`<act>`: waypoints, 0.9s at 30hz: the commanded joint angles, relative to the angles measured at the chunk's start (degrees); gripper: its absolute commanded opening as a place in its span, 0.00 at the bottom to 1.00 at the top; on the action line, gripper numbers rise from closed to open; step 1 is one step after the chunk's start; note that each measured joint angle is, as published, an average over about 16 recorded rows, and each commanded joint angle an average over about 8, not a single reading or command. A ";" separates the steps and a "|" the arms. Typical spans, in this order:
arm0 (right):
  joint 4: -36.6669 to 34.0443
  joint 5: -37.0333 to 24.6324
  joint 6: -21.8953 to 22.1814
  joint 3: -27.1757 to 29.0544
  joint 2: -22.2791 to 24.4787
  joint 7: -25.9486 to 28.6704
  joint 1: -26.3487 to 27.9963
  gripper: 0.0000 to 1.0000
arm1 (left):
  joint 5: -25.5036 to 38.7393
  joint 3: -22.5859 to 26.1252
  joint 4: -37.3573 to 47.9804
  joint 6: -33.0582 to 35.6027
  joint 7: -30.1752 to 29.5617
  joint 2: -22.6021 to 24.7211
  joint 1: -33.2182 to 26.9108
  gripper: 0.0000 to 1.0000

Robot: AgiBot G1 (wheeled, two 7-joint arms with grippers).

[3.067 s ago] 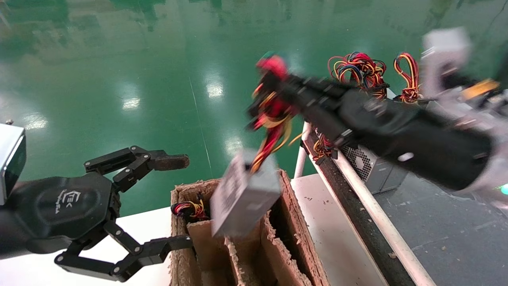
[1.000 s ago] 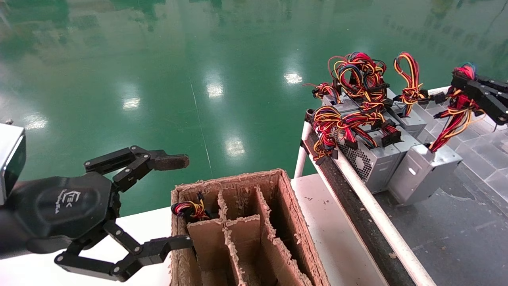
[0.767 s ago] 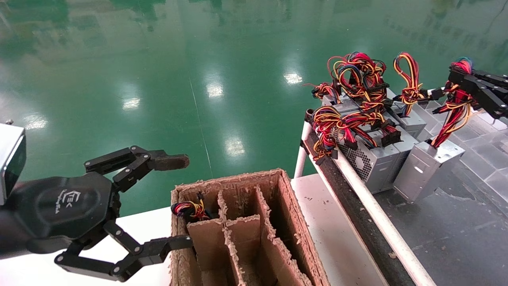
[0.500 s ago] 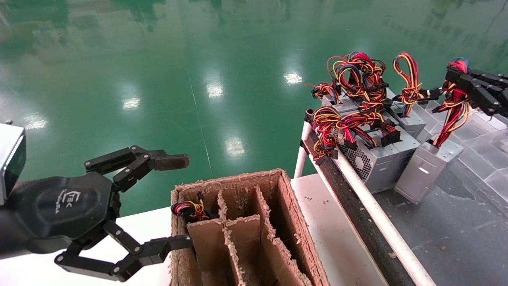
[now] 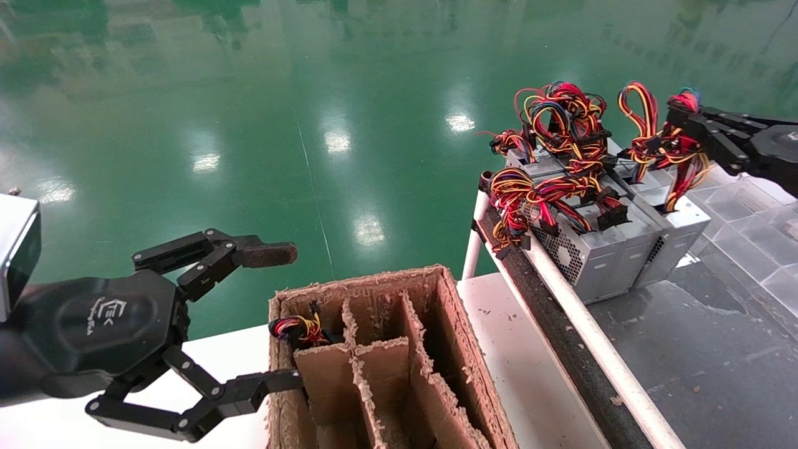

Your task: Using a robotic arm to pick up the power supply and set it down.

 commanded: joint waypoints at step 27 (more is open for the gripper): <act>-11.47 -3.07 -1.76 -2.15 -1.17 -4.21 4.49 1.00 | 0.00 0.00 0.00 0.00 0.00 0.00 0.00 1.00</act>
